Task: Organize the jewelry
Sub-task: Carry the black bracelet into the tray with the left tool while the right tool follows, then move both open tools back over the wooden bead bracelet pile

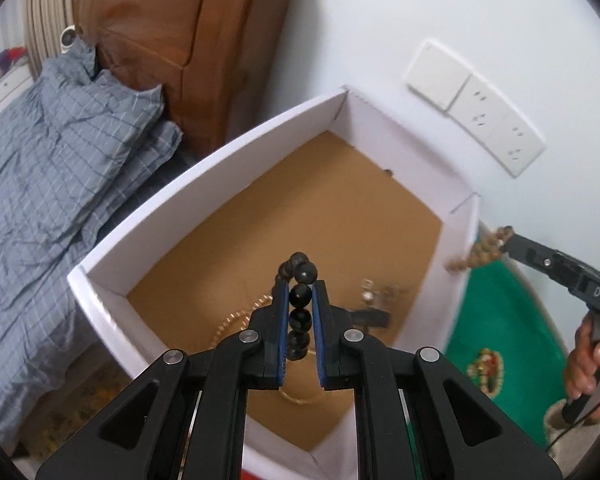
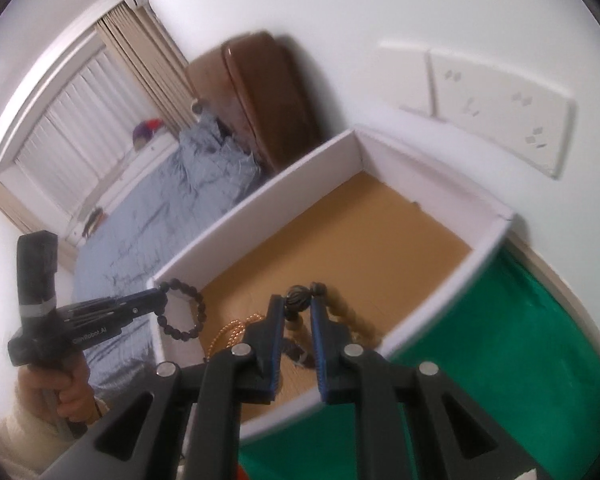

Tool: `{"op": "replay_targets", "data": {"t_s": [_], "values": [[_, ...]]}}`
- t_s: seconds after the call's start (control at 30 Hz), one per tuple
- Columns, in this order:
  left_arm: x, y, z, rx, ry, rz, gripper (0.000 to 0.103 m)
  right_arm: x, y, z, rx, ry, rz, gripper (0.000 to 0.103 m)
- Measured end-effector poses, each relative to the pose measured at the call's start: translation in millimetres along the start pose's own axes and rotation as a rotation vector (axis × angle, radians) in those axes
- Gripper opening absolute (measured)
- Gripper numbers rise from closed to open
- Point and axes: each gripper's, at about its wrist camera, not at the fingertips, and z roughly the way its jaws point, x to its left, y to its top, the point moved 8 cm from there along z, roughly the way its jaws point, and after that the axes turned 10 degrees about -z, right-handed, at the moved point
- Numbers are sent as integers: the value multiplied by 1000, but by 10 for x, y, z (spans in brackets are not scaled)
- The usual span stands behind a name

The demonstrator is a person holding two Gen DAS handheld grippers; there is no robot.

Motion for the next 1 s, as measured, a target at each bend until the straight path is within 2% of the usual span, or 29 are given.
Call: {"op": "replay_targets", "data": {"t_s": [0.2,0.37,0.4,0.43,0.47,0.5,0.53,0.67,0.8,0.87,1.0], "values": [[137,51,497,39,40,15,10,69,34,739,87,15,-18,14],[53,80,708,47,35,29,10,85,8,1111,133,13,-17,16],[31,94,722,40,35,32,12,103,25,1135,121,26,-7,16],[14,102,729,34,41,35,23,124,49,1120,106,40,5,16],[11,108,719,32,49,35,32,120,77,1093,89,50,21,25],[6,120,690,23,58,32,49,113,118,1031,64,60,39,35],[2,128,653,11,60,30,58,113,152,944,37,64,52,37],[-72,102,352,-23,43,43,64,122,252,275,-92,11,28,38],[-284,-35,68,-41,11,89,75,136,125,-403,-191,-85,-29,53],[-479,-185,-68,-37,-27,127,77,105,-65,-736,-230,-157,-52,53],[-949,-544,-243,-14,-108,227,78,32,-511,-1138,-236,-262,-65,54]]}}
